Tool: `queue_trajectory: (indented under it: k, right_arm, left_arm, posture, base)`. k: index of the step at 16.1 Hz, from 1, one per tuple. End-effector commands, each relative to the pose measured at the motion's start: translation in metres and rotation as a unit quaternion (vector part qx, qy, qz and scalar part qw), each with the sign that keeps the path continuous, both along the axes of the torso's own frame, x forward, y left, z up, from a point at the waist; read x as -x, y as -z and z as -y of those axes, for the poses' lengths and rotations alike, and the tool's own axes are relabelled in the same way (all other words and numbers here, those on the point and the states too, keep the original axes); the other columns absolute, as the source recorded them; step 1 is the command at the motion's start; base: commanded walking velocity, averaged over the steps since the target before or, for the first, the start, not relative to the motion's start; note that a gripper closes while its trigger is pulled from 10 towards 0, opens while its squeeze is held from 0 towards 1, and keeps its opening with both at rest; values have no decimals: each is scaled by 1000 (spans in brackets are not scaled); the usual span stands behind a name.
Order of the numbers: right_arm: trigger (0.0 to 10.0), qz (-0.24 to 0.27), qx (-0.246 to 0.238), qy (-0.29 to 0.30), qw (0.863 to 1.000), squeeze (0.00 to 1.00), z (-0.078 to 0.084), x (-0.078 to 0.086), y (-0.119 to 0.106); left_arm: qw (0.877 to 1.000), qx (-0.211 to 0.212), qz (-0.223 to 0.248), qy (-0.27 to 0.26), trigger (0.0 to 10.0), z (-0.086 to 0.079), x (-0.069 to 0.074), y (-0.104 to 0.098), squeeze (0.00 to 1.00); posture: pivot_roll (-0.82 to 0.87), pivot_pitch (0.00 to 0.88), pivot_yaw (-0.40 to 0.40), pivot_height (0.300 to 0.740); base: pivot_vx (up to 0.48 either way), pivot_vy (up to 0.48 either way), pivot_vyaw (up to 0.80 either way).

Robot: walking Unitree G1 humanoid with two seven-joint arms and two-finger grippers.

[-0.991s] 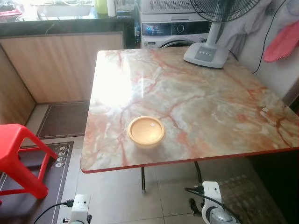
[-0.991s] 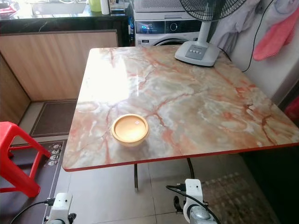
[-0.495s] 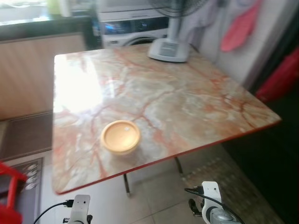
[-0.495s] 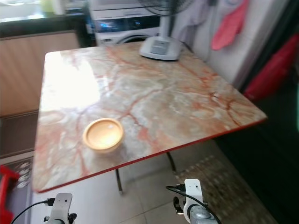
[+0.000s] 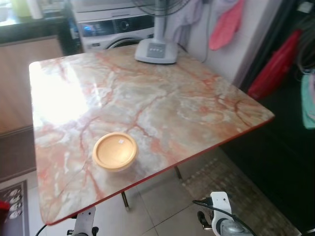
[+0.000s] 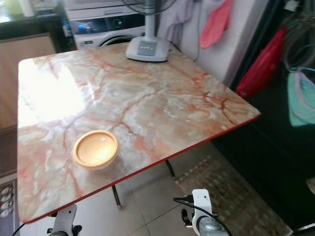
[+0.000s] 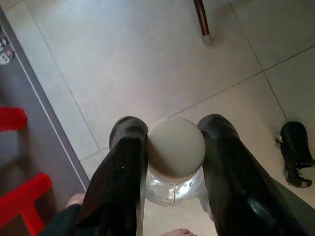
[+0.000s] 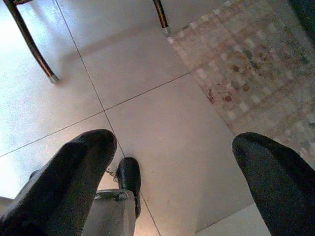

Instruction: Restocking fridge

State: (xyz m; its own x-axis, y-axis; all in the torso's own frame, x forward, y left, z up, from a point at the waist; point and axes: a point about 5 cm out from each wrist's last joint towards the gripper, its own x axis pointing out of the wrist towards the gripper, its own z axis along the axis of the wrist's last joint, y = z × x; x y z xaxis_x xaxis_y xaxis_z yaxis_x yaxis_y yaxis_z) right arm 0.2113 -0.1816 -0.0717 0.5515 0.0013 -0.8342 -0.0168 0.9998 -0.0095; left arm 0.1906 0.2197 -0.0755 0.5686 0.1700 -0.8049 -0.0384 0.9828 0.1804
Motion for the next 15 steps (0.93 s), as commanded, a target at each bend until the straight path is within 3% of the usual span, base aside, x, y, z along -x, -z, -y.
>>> queue_trajectory:
  k: [1, 9, 15]
  right_arm:
    - [10000, -2, 0, -2, 1000, 0, 0, 0, 0]
    - [10000, 6, -4, 10, 1000, 0, 1, -1, -1]
    - [10000, 8, -6, 14, 1000, 0, 1, -1, -1]
  left_arm:
    - [1000, 3, -11, 2, 10000, -1, 5, 3, 0]
    - [1000, 8, -15, -16, 10000, -3, 7, 3, 0]
    - [1000, 9, -16, -16, 10000, -3, 7, 3, 0]
  posture:
    - [84, 0, -24, 740]
    - [90, 0, -31, 740]
    - [83, 0, -27, 740]
  base:
    - [0, 0, -725]
    - [0, 0, 0]
    - [0, 335, 0]
